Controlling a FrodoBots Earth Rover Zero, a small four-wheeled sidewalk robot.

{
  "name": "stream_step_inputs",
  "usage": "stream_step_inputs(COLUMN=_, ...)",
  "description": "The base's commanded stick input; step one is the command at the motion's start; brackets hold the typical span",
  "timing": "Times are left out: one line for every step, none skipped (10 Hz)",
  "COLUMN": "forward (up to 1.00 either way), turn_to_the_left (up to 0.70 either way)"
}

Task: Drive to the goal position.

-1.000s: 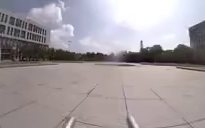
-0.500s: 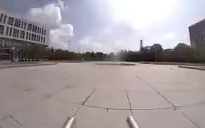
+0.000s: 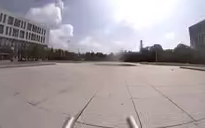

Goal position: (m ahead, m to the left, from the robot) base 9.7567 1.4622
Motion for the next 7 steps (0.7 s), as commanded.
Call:
stream_step_inputs(forward=0.7, turn_to_the_left=0.04)
stream_step_inputs(forward=0.7, turn_to_the_left=0.04)
stream_step_inputs(forward=0.7, turn_to_the_left=0.04)
stream_step_inputs(forward=0.7, turn_to_the_left=0.04)
stream_step_inputs(forward=0.7, turn_to_the_left=0.04)
stream_step_inputs(forward=0.7, turn_to_the_left=0.04)
stream_step_inputs(forward=0.7, turn_to_the_left=0.04)
